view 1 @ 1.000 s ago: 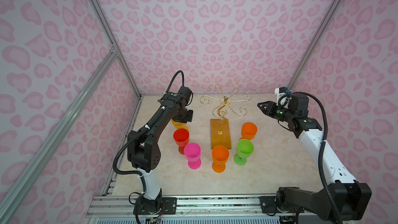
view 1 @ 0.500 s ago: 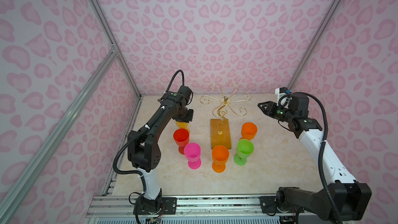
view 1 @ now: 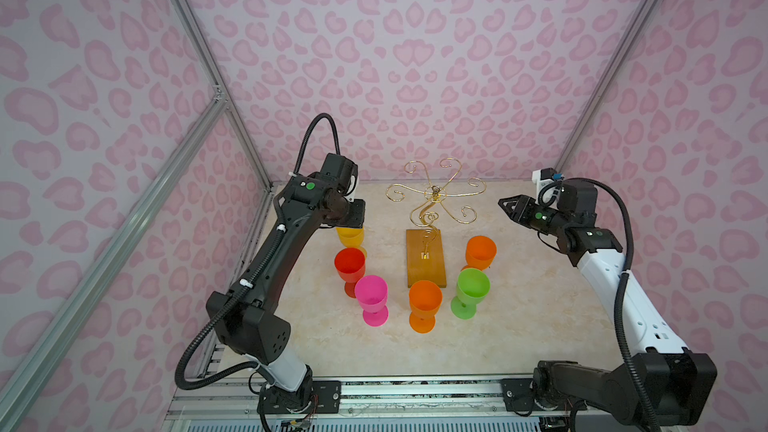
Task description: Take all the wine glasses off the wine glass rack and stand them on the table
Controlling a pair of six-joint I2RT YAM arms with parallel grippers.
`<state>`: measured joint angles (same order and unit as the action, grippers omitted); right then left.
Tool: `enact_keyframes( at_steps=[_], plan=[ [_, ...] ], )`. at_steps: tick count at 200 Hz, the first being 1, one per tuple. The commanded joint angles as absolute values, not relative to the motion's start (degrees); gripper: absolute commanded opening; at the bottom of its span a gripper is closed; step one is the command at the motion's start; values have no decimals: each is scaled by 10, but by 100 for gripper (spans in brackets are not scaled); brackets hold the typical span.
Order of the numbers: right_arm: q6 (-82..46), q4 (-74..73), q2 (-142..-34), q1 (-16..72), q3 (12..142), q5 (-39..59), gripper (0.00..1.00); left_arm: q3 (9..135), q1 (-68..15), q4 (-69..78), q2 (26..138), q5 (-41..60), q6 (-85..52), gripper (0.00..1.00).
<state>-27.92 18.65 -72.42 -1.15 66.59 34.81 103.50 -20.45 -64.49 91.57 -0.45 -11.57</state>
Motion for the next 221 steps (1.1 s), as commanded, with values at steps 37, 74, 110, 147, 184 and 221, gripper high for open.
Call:
enact_keyframes(
  at_steps=[37,74,110,147,184,221],
  plan=[
    [-246,188,-707,-22,657,270,34,930,-135,-534,777,-255,-168,60],
    [-223,164,-697,-23,630,199,35,733,-113,-296,665,-393,-153,74],
    [-207,113,-686,-23,587,140,38,543,-98,-44,591,-427,-113,84],
    [-196,85,-680,-23,551,99,44,407,-77,123,575,-400,-76,85],
    [-184,63,-680,-22,517,60,45,314,-62,245,631,-346,-53,85],
    [-180,10,-677,-22,464,28,46,274,-45,305,727,-289,-64,85]
  ],
)
